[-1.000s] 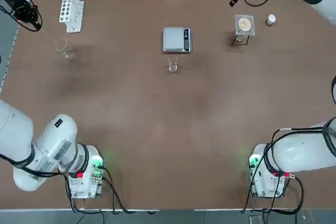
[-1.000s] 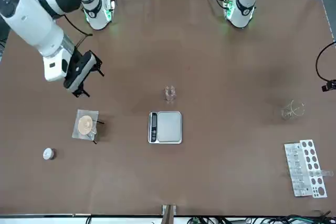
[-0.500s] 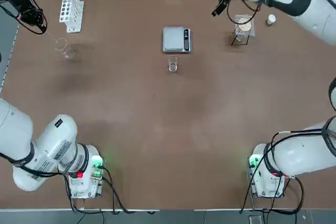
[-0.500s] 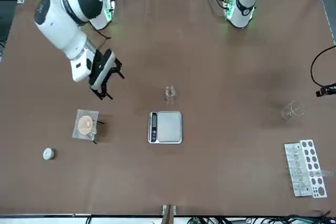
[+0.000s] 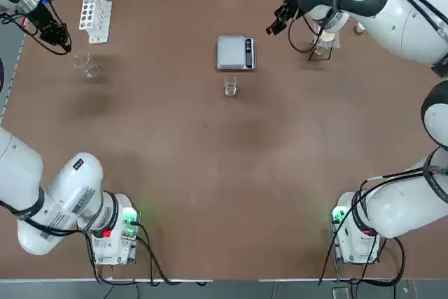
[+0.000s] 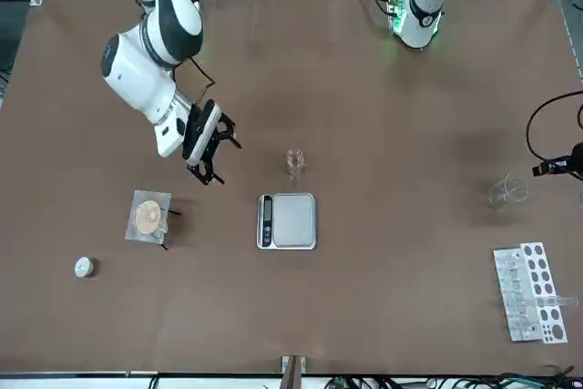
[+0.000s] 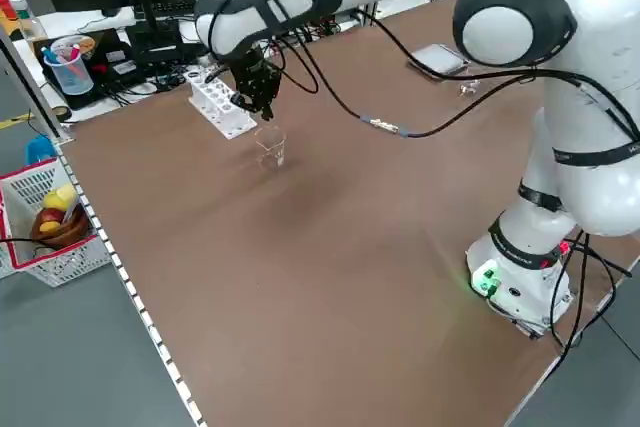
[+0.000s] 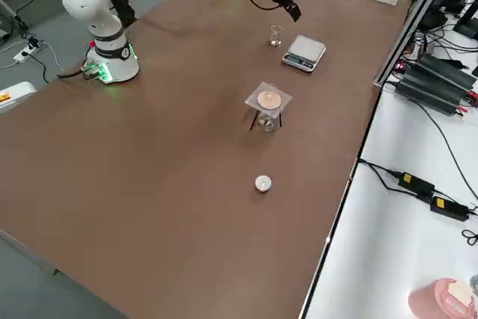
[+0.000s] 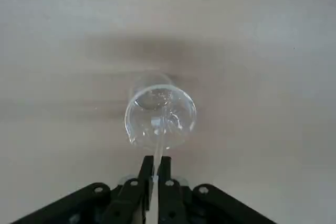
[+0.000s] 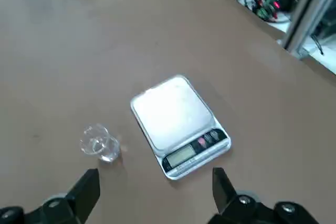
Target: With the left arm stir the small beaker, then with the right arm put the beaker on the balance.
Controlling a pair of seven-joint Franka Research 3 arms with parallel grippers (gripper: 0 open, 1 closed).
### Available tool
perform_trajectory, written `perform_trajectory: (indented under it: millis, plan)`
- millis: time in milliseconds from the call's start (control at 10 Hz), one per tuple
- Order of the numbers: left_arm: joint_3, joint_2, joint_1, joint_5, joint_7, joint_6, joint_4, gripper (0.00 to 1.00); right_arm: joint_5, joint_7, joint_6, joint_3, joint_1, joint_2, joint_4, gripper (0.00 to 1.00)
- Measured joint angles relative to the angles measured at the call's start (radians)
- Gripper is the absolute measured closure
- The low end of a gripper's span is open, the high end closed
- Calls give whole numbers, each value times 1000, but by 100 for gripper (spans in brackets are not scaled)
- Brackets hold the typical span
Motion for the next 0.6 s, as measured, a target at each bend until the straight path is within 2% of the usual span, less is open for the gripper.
perform_trajectory:
  millis: [400,500,600]
  plan:
    - [2,41,2,29,38,36,0,89,465,-562,-23,0,22,14,-68,5]
    - [2,45,2,30,39,40,0,89,535,-647,-33,0,29,22,-78,5]
    - [3,54,2,38,40,50,0,89,557,-674,-35,0,34,27,-85,5]
